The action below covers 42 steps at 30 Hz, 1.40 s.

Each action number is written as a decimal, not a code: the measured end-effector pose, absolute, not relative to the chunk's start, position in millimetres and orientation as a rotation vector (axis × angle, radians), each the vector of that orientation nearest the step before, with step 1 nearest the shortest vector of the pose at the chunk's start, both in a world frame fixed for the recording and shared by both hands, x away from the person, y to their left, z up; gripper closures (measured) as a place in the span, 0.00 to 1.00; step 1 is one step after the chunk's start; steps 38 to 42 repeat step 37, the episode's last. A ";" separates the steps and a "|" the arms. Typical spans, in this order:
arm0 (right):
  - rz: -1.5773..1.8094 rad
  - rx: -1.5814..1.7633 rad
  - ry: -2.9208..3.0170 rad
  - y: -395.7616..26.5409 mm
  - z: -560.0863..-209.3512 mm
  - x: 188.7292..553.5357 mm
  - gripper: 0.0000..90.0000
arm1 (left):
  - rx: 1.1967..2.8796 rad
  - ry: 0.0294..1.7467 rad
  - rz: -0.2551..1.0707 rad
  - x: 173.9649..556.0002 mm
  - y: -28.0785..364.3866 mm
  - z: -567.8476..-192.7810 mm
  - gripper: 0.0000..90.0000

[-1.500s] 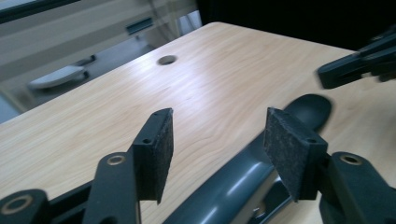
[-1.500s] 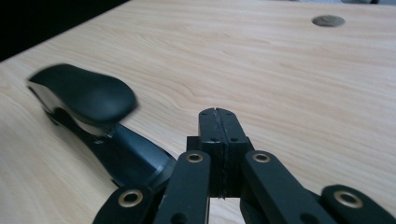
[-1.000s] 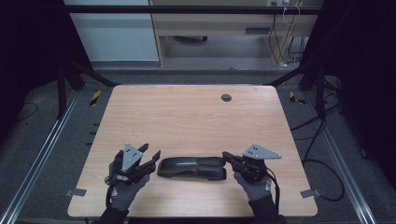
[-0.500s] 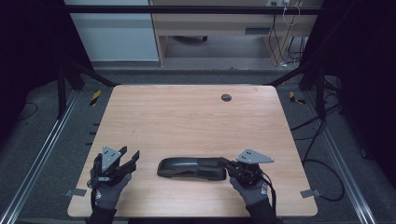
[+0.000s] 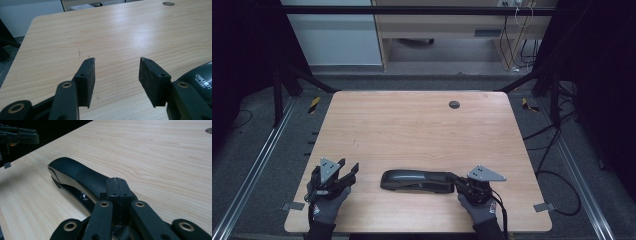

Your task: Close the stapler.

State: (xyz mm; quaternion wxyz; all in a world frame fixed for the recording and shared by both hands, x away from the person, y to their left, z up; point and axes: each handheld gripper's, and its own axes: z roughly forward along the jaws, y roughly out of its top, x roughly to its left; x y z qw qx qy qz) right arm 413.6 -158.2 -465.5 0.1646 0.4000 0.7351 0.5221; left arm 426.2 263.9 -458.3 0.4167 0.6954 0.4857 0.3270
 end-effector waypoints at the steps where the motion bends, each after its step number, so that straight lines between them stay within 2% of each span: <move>1: 1.453 1.127 2.101 -156.7 -467.1 412.5 1.00 | 1.747 1.219 0.823 426.1 263.9 -458.4 0.52; 7: 1.401 1.105 2.106 -152.4 -462.5 410.1 1.00 | 1.741 1.225 0.822 426.2 265.4 -458.4 0.51; 10: 1.487 1.090 2.090 -156.5 -453.8 411.4 1.00 | 1.741 1.225 0.818 426.9 266.1 -458.9 0.50; 15: 1.509 1.099 2.032 -164.9 -431.5 417.5 0.88 | 1.743 1.225 0.815 427.1 268.2 -458.5 0.49; 19: 1.487 1.158 1.963 -181.1 -427.5 425.6 0.79 | 1.749 1.236 0.797 428.5 271.5 -459.6 0.48; 23: 1.387 1.215 1.909 -202.1 -439.3 433.4 0.64 | 1.782 1.240 0.785 431.7 272.7 -462.7 0.44; 25: 1.364 1.236 1.907 -205.9 -442.8 434.9 0.61 | 1.806 1.238 0.779 433.6 273.1 -464.4 0.42; 26: 1.277 1.296 1.899 -219.9 -458.2 439.7 0.50 | 1.821 1.237 0.780 435.0 273.4 -466.1 0.41; 27: 1.234 1.312 1.894 -224.1 -463.8 440.2 0.48 | 1.827 1.240 0.779 435.6 273.9 -466.7 0.41; 35: 1.098 1.431 1.895 -253.7 -496.7 437.9 0.41 | 1.852 1.278 0.760 440.5 281.6 -472.0 0.39; 42: 1.072 1.441 1.894 -258.6 -499.0 438.9 0.38 | 1.863 1.295 0.761 442.4 282.3 -473.8 0.39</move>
